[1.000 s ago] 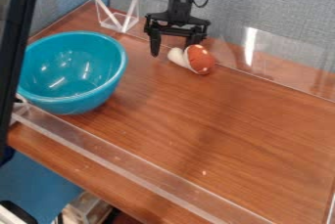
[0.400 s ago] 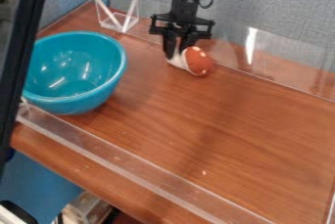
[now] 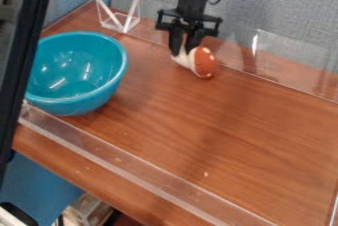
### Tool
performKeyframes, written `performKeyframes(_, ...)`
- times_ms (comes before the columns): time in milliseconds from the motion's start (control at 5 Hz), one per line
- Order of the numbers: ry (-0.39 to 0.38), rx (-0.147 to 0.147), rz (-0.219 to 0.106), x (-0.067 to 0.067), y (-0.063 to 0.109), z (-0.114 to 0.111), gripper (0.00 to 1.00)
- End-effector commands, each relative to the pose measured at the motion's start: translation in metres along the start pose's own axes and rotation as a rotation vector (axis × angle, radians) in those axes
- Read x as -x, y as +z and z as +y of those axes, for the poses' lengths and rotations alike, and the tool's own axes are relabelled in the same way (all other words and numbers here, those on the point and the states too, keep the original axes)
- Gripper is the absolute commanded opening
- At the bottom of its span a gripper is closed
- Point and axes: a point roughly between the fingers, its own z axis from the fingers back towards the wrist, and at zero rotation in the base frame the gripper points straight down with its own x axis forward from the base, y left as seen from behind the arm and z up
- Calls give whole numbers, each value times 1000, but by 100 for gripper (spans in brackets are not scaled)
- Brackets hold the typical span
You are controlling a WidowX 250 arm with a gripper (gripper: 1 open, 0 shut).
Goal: Put the mushroom in the blue bowl
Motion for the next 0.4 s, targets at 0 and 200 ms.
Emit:
performKeyframes(0, -44, 75, -129, 10, 61, 6, 0)
performKeyframes(200, -48, 97, -183, 3, 95, 18, 0)
